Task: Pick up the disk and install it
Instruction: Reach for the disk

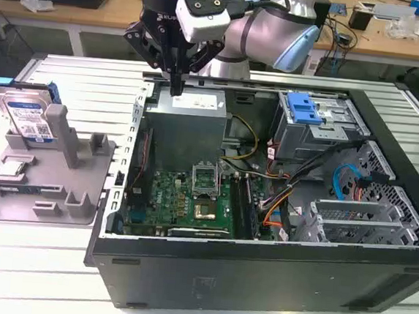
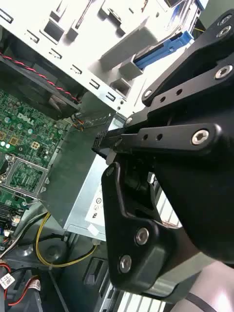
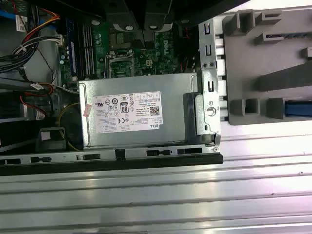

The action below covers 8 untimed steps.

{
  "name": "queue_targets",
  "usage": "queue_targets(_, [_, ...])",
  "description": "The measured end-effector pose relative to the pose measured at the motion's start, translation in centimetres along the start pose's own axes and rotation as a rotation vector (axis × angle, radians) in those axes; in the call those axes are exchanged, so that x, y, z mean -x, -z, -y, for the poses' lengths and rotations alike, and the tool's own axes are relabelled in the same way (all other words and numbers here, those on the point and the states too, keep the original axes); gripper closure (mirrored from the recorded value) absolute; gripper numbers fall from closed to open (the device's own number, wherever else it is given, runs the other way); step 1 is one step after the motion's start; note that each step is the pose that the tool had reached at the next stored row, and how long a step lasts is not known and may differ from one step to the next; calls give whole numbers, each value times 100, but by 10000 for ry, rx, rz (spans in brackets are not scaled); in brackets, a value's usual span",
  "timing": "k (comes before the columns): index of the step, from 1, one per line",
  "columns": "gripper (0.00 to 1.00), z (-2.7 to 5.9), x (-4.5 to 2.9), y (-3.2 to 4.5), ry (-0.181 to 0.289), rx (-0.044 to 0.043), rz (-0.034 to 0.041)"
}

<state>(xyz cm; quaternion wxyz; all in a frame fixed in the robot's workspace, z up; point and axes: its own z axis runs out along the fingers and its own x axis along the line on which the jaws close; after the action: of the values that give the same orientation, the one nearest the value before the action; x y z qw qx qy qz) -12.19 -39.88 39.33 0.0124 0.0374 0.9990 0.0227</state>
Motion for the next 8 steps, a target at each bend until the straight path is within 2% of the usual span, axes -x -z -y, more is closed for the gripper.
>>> queue_targets(8, [89, 1, -1, 0, 2, 2, 0])
